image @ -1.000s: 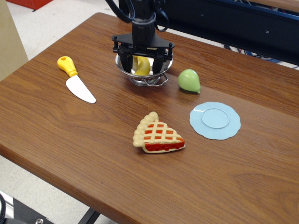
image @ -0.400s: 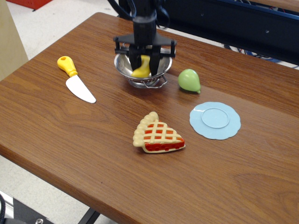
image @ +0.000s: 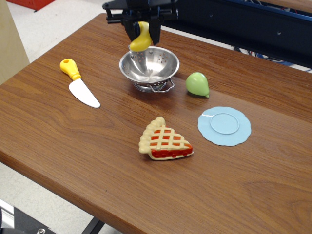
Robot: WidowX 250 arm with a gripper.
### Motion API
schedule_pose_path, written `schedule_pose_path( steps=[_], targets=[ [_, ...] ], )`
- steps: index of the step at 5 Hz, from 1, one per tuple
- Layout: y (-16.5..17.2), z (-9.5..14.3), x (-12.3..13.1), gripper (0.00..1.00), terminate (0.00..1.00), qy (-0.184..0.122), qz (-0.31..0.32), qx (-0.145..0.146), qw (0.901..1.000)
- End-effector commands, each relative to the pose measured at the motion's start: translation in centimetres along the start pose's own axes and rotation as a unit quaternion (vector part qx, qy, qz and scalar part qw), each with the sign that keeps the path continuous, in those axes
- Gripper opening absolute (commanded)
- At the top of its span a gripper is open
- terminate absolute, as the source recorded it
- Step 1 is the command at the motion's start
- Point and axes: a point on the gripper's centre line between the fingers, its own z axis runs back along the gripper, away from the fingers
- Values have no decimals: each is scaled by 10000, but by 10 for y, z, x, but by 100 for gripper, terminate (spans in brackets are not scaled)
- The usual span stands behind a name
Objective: Take banana out of colander
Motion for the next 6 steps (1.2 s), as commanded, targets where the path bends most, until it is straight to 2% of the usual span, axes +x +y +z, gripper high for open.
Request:
schedule_pose_path(
  steps=[1,2,3,5,6],
  targets=[
    [10,24,-19,0,0,-18,-405,15,9992],
    [28,25,-40,0,0,60,-759,3,9971],
    [49,16,-53,0,0,213,-950,145,9951],
    [89,-2,-68,0,0,214,-1170,496,9917],
    [105,-17,-81,0,0,214,-1363,770,9874]
  ],
)
